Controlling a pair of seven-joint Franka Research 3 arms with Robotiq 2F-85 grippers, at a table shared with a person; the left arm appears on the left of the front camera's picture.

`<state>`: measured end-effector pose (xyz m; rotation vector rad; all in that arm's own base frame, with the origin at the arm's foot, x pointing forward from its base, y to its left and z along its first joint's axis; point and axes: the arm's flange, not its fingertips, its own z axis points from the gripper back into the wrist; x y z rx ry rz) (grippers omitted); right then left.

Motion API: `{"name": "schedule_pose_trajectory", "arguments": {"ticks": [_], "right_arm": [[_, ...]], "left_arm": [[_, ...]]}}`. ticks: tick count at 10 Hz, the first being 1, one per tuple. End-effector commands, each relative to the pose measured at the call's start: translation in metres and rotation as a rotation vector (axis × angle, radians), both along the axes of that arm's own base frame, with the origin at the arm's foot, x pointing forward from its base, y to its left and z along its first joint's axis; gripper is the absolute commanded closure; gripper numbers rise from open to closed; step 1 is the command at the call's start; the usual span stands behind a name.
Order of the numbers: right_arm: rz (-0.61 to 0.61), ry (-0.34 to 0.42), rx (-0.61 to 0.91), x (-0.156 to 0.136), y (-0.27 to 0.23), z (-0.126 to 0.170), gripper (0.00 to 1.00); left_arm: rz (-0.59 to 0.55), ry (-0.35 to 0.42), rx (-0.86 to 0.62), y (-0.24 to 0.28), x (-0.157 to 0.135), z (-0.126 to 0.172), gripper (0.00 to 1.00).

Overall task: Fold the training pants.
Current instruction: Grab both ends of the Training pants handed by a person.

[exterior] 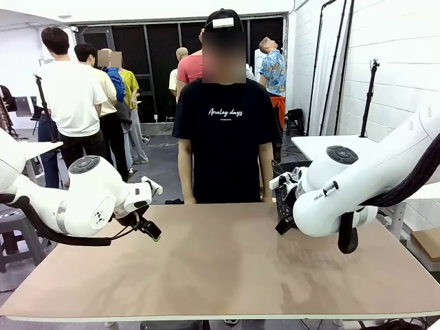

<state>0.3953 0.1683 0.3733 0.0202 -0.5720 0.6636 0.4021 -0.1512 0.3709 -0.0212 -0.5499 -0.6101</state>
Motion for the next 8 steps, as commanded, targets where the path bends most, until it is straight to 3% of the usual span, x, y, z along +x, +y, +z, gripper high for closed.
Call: {"name": "schedule_pose_trajectory", "arguments": {"ticks": [1,8], "right_arm": [[0.0,0.0,0.001,0.0,-0.0001,0.0,0.0],[0.0,0.0,0.001,0.0,-0.0001,0.0,0.0]], "left_arm": [[0.002,0.0,-0.001,0.0008,0.0003,0.0001,0.0],[0.002,0.0,-0.001,0.0008,0.0003,0.0001,0.0]]}}
